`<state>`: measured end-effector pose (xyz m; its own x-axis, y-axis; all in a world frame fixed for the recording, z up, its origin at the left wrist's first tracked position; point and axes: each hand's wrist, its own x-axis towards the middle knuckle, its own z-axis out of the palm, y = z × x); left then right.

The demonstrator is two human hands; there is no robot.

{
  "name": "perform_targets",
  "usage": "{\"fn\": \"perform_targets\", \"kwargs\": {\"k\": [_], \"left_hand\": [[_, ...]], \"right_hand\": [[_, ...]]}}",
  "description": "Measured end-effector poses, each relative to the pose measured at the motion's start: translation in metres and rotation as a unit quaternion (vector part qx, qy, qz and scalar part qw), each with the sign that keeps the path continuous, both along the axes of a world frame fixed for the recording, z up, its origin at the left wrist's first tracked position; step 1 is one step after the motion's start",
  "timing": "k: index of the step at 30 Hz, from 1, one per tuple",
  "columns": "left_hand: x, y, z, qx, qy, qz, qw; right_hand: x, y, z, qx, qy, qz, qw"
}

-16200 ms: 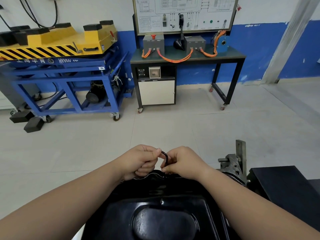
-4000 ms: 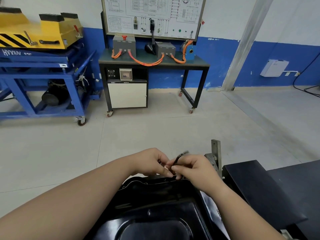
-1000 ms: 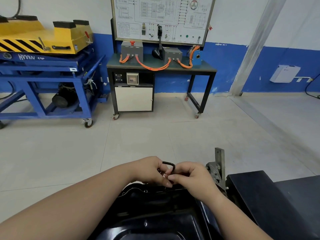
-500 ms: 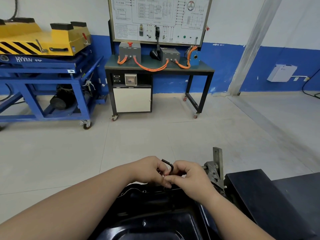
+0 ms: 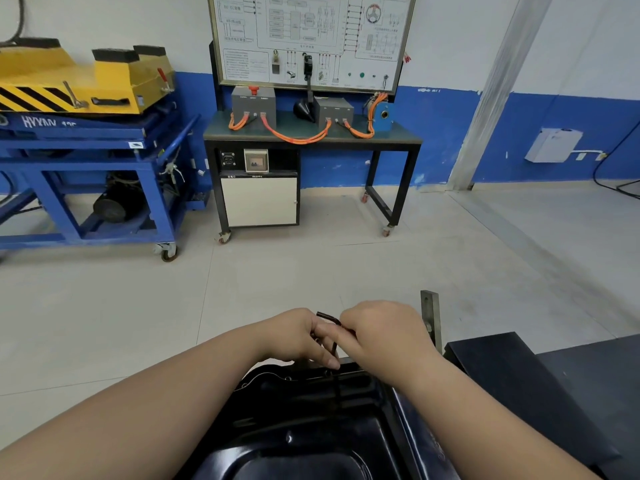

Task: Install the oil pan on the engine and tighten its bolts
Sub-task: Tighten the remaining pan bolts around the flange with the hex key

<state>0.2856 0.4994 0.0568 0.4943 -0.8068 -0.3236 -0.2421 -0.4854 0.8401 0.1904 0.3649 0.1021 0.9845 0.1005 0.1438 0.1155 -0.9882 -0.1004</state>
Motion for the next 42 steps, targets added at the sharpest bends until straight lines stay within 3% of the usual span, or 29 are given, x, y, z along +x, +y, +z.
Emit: {"fn": "perform_targets", "kwargs": {"k": [9, 21, 33, 39, 42], "left_hand": [[-0.004, -0.001, 0.003, 0.009, -0.004, -0.001, 1.0], [-0.004, -0.002, 0.001, 0.034, -0.032, 0.001, 0.999], [-0.005, -0.002, 0.002, 0.043, -0.062, -0.005, 0.997], [-0.004, 0.002, 0.002, 0.035, -0.048, 0.01, 0.998], [-0.004, 0.003, 0.002, 0.021, 0.01, 0.028, 0.999]], "right_hand": [[0.001, 0.008, -0.004, 0.013, -0.017, 0.008, 1.0], [-0.001, 0.016, -0.022, 0.068, -0.072, -0.099, 0.99], [-0.012, 0.015, -0.029, 0.194, -0.062, -0.149, 0.968], [-0.01, 0.011, -0.035, 0.189, -0.014, -0.127, 0.974], [-0.009, 0.009, -0.037, 0.276, -0.054, -0.112, 0.953]]}}
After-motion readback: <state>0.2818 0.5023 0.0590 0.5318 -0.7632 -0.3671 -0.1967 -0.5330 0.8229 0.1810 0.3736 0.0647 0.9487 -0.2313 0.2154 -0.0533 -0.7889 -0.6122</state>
